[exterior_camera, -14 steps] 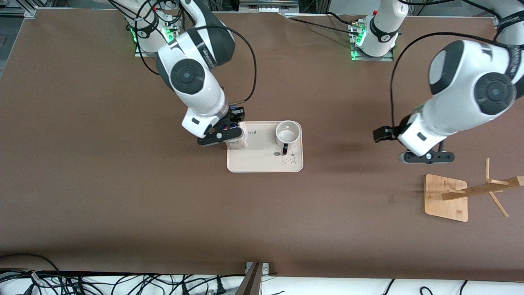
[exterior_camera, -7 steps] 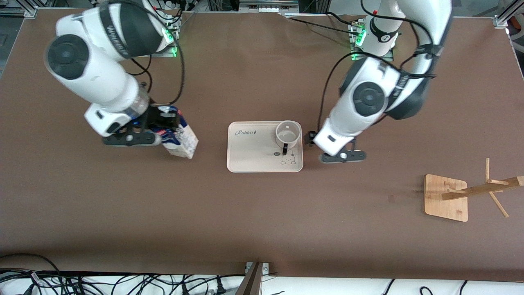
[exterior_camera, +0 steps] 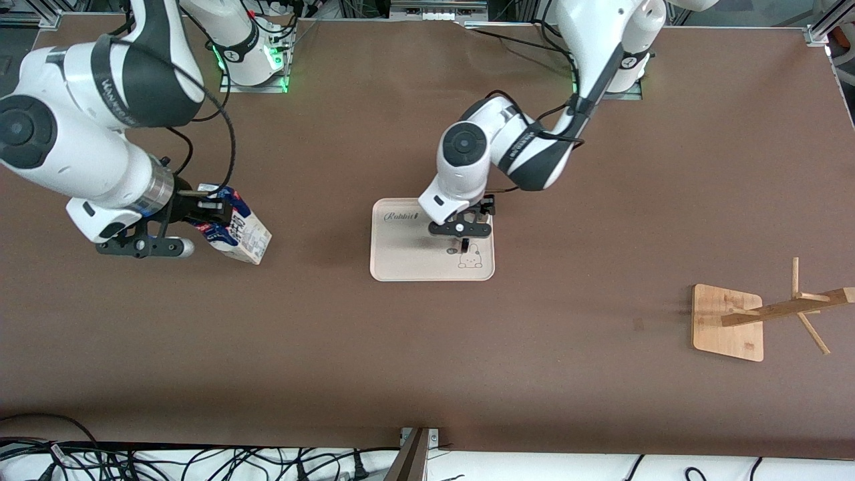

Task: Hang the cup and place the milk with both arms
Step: 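Carry the carton aside with the right gripper while the left gripper carries the mug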

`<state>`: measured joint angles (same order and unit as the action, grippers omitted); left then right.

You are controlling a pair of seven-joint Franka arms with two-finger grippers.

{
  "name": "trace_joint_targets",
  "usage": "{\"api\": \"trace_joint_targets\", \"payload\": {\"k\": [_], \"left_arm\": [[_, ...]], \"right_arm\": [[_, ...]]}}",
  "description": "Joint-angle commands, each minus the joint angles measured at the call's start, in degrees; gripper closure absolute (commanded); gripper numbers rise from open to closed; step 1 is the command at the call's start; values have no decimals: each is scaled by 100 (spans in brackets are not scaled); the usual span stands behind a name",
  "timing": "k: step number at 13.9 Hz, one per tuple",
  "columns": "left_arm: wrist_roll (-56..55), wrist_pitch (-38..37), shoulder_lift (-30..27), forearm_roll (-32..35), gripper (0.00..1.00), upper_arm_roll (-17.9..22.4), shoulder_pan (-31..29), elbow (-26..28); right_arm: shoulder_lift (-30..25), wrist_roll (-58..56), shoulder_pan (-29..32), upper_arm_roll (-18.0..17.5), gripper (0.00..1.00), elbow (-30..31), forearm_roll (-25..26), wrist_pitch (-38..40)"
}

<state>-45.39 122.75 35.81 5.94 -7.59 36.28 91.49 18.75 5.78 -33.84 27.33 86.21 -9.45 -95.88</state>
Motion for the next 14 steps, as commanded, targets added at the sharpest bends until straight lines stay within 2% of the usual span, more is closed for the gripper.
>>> {"api": "trace_joint_targets", "payload": {"k": [1,2,3,4,5,10,11,14], "left_arm": [[-505,4,189,407,26,65,203,-140],[-480,21,233,416,44,65,238,-140],[-419,39,320,442,73,65,221,-149],[-427,39,347,443,95,56,239,-149],[-427,39,374,451,100,73,265,-149],[-488,13,339,854,100,91,370,-210],[-532,-40,261,1117,100,108,449,-228],[-972,-171,-213,1190,100,126,371,-228]], "right_arm": [[14,-691,324,9,43,150,-127,43],[84,-736,377,9,43,159,-127,43],[129,-763,474,9,43,203,-127,26],[225,-754,553,0,43,238,-136,17],[278,-763,597,9,43,264,-136,8],[305,-1165,668,9,43,896,-58,-1],[340,-1559,677,9,43,932,-40,-1],[410,-2212,799,18,43,924,40,-97]]}}
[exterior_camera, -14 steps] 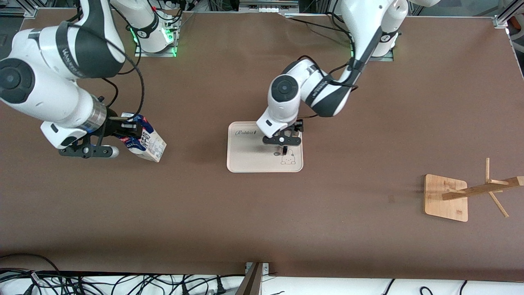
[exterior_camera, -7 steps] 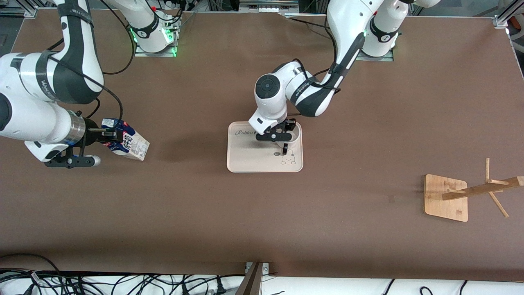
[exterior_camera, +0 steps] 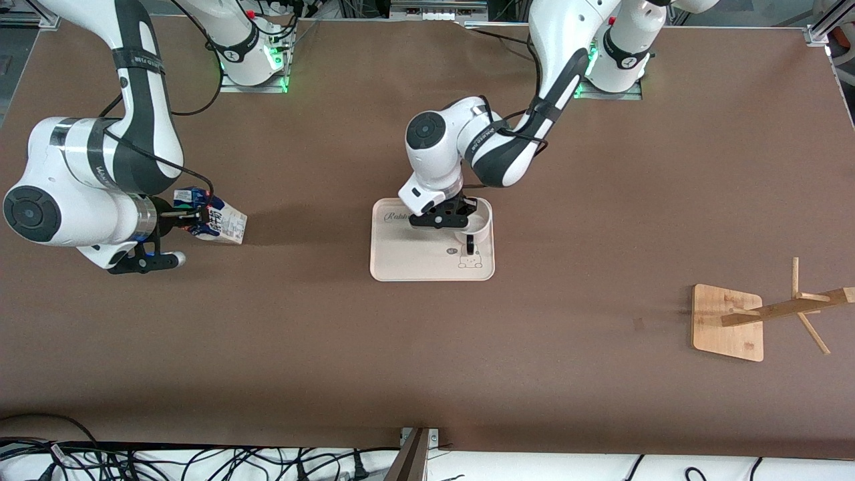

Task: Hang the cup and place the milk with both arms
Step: 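Carry the carton aside with the right gripper while the left gripper carries the mug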

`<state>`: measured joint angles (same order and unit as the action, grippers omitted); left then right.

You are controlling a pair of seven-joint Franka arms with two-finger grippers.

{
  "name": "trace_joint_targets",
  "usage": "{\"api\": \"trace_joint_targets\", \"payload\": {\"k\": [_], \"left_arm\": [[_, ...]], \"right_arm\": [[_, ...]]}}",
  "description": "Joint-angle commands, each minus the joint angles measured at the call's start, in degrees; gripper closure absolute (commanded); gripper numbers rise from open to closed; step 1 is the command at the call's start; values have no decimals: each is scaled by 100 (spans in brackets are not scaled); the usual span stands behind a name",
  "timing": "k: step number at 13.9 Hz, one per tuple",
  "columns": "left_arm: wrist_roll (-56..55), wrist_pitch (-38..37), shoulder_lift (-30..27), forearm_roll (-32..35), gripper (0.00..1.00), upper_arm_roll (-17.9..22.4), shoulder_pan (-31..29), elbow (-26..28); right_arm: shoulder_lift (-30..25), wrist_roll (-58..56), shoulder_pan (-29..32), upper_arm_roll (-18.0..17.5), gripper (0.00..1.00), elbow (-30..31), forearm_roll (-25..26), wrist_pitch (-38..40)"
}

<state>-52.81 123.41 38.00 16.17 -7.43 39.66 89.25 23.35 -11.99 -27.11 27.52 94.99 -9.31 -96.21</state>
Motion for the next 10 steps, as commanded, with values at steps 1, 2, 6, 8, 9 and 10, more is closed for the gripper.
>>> {"api": "trace_joint_targets", "payload": {"k": [1,2,6,8,9,10], "left_arm": [[-160,-525,-695,167,100,144,-167,-22],[-29,-781,-985,141,100,136,-439,-48],[1076,-1748,-1541,106,100,84,-1730,-731],[1727,-2231,-1541,-270,100,109,-2372,-1285],[1930,-2312,-1541,-333,100,118,-2636,-1392],[2298,-2347,-1550,-386,100,84,-2969,-1428]], "right_arm": [[-7,-584,136,-1,43,46,25,-91],[37,-733,136,-1,43,46,25,-152],[354,-1174,303,-10,43,55,17,-372],[442,-1191,329,-10,43,64,17,-434],[468,-1244,329,-10,41,64,17,-451],[477,-1253,355,-10,21,55,-1,-460]]}}
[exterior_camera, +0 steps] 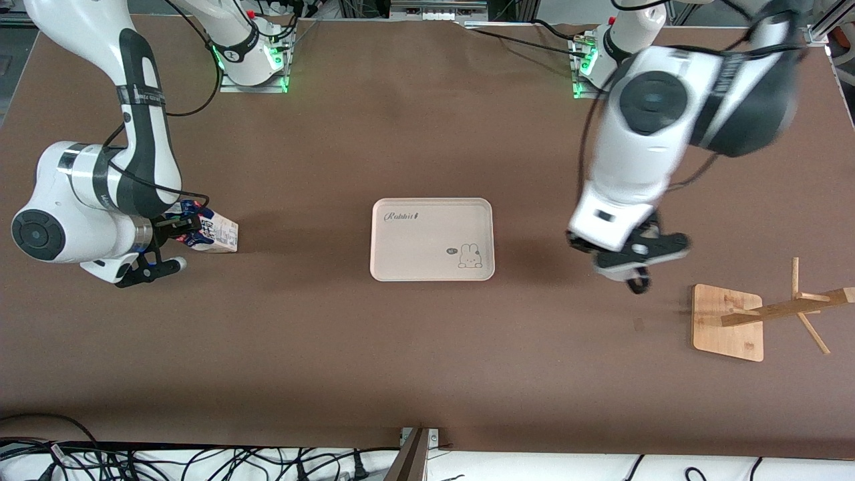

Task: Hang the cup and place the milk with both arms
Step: 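Carry the carton aside with the right gripper while the left gripper carries the mug, then release the carton with the right gripper while the left gripper hangs the mug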

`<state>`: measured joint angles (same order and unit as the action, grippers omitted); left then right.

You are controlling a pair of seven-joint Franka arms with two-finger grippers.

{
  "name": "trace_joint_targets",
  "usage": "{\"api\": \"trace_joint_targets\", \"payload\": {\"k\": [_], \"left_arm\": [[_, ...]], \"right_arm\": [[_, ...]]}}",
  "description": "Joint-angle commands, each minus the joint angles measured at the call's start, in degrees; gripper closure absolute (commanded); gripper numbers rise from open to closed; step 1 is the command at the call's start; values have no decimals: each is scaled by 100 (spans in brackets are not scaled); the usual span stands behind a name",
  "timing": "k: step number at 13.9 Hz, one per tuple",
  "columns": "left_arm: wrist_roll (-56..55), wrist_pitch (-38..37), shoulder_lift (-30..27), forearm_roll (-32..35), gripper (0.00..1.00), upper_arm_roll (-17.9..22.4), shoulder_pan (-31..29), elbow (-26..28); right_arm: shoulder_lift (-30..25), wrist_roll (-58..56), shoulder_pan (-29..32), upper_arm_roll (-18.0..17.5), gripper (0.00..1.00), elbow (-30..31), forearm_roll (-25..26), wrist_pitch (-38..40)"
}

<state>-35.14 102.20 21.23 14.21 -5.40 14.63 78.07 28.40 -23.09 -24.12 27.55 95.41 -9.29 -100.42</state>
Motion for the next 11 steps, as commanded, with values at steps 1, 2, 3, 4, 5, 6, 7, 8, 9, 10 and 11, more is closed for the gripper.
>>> {"api": "trace_joint_targets", "payload": {"k": [1,2,3,4,5,6,7,8,9,10,11], "left_arm": [[934,-227,118,-338,100,-136,-765,-310],[1226,-227,101,-540,100,-93,-977,-310],[1533,-227,75,-655,100,-101,-1240,-310],[1936,-235,66,-813,100,-136,-1495,-310],[2367,-235,57,-1040,100,-128,-1681,-310],[2650,-235,48,-1173,100,-110,-1804,-310],[2826,-235,31,-1183,100,-102,-1866,-310],[2967,-244,13,-1183,100,-75,-1902,-310],[3186,-296,13,-1175,100,-66,-2007,-310],[3423,-341,13,-1175,100,-66,-2077,-310],[3539,-367,13,-1183,100,-58,-2130,-293]], "right_arm": [[-28,-143,108,-13,0,-13,-12,-39],[-37,-134,144,-13,0,-39,-29,-30],[-45,-134,179,-13,0,-74,-47,5],[-89,-117,153,-13,0,-136,-47,23],[-168,-134,170,-4,0,-197,-56,58],[-264,-134,170,4,0,-302,-47,145],[-317,-99,179,31,0,-460,-12,329],[-318,-82,170,144,0,-670,-3,583],[-318,-73,170,232,0,-881,6,820],[-318,-64,170,329,0,-1083,14,1014],[-327,-55,153,452,0,-1312,-3,1181]]}}
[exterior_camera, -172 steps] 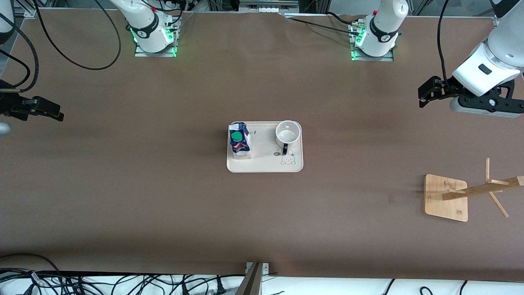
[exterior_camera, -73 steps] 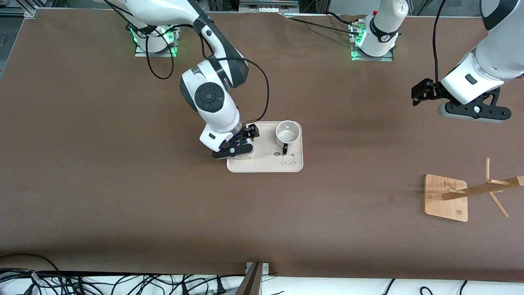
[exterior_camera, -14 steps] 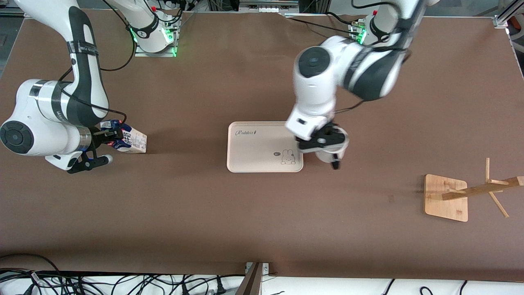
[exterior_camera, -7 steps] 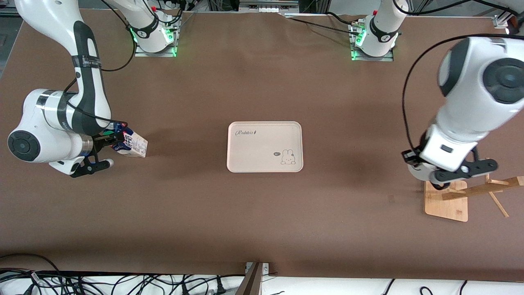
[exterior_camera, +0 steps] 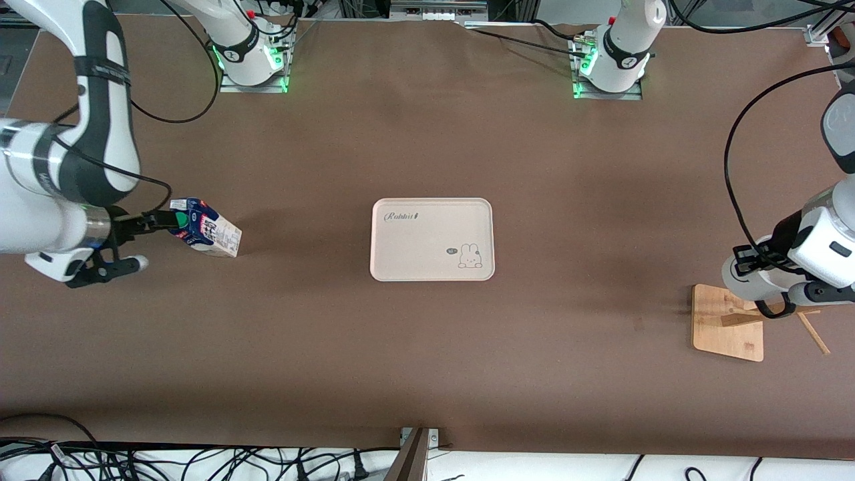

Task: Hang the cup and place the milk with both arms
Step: 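Release the carton with the right gripper while the left gripper hangs the mug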

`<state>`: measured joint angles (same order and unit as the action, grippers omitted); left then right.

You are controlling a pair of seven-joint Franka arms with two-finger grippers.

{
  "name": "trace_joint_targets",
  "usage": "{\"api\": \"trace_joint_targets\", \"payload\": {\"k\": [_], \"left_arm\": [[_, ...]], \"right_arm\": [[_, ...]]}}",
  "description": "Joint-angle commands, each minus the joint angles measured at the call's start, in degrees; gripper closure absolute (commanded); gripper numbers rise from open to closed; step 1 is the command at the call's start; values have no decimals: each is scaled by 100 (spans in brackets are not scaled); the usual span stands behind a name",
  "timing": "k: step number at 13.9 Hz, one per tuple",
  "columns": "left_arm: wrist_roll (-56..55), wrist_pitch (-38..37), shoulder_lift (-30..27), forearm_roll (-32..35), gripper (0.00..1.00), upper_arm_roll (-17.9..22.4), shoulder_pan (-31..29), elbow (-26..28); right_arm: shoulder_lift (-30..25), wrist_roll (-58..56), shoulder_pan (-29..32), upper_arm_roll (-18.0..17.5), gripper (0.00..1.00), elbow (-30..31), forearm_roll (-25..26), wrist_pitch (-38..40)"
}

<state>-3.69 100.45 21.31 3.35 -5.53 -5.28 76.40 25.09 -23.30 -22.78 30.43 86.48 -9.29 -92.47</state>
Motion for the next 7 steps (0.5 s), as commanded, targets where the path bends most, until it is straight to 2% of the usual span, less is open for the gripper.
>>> {"api": "trace_joint_targets", "payload": {"k": [1,4,7], "left_arm": [[569,-244,4,-107,100,-80,-331,-125],[835,-280,22,-124,100,-98,-604,-64],[878,-359,48,-115,100,-98,-728,-46]], "right_arm": [[-30,-43,20,243,0,-665,-12,492],[-197,-34,20,471,0,-1168,-12,782],[-259,-113,37,884,0,-1607,-29,1256]]}}
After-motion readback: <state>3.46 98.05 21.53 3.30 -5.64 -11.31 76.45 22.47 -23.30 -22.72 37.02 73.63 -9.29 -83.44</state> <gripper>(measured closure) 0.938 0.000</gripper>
